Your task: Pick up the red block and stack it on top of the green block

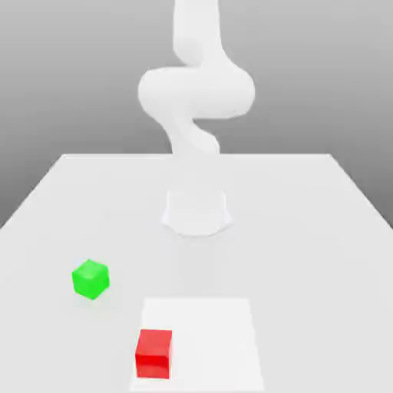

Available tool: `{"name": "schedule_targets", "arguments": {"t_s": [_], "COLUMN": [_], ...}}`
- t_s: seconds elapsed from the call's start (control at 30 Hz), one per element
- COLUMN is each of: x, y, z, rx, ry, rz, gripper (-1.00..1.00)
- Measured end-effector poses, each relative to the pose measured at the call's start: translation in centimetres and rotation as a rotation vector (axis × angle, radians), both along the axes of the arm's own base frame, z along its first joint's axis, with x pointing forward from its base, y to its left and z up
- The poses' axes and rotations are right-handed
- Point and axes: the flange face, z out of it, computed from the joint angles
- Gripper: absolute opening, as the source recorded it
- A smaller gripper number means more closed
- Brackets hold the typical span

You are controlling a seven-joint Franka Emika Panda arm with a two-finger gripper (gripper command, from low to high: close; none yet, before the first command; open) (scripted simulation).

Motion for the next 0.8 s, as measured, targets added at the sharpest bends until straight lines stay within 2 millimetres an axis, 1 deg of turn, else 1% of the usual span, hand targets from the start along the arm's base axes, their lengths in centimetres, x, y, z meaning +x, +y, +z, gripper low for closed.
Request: {"name": "schedule_targets", "arguments": {"t_s": [0.1, 0.2, 0.3, 0.4, 0.5, 0.57, 0.63, 0.73, 0.8], "x": [3.7, 6.5, 8.6, 9.8, 10.3, 10.2, 9.8, 8.5, 7.7], "y": [-0.8, -1.5, -2.2, -2.9, -3.6, -4.1, -4.7, -5.4, -5.7], "z": [-5.4, -11.0, -16.8, -22.7, -28.7, -32.7, -36.6, -42.3, -45.7], "rx": [0.009, 0.016, 0.02, 0.023, 0.023, 0.022, 0.02, 0.013, 0.008], "ry": [0.094, 0.185, 0.275, 0.364, 0.454, 0.513, 0.573, 0.663, 0.708], "rz": [0.001, 0.0, -0.004, -0.008, -0.014, -0.02, -0.028, -0.036, -0.039], "gripper": [0.0, 0.0, 0.0, 0.0, 0.0, 0.0, 0.0, 0.0, 0.0]}}
